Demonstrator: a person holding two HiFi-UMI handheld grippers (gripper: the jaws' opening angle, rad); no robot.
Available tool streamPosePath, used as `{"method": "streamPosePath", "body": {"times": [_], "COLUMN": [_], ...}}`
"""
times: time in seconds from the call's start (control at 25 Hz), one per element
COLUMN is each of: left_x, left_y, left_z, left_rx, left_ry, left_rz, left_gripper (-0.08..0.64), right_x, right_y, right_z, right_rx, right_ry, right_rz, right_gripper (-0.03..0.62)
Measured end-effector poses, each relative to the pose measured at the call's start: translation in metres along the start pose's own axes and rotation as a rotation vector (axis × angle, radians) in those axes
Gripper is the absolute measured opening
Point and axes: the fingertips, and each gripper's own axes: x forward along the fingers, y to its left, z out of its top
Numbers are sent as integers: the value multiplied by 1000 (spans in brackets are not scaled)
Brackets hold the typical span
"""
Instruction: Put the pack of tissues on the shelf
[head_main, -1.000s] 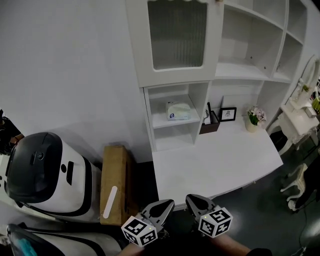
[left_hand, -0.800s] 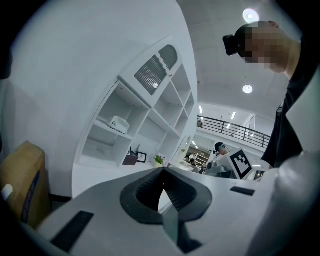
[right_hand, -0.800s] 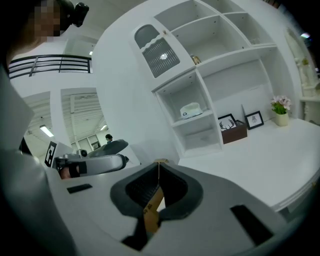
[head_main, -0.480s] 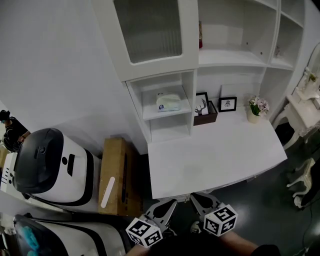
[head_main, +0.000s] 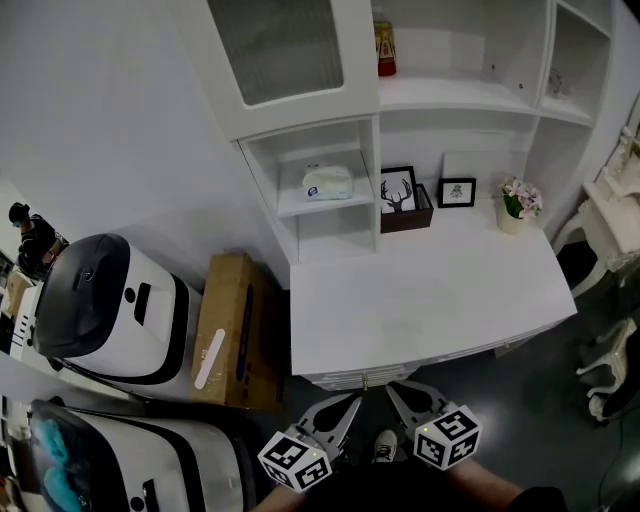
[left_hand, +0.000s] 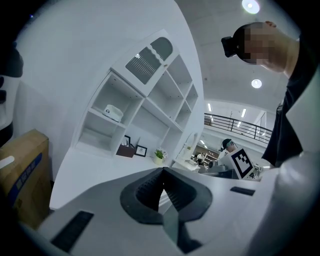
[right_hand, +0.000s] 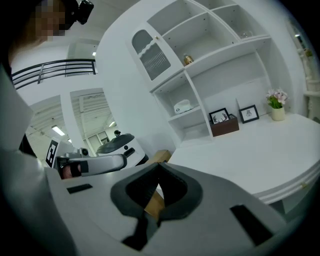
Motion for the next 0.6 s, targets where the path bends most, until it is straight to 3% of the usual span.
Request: {"method": "streamPosePath", "body": {"times": [0.6], "left_x": [1], "left_y": [-37], "left_z": [-7], "left_rx": [43], "left_ry": [-16], "left_rz": [43], "left_gripper": [5], "right_x": [-35], "right_y": [-2], "right_z": [-1], "right_rx": [-16], "right_ry": [-24], "right_rz": [59], "right_gripper": [5]}}
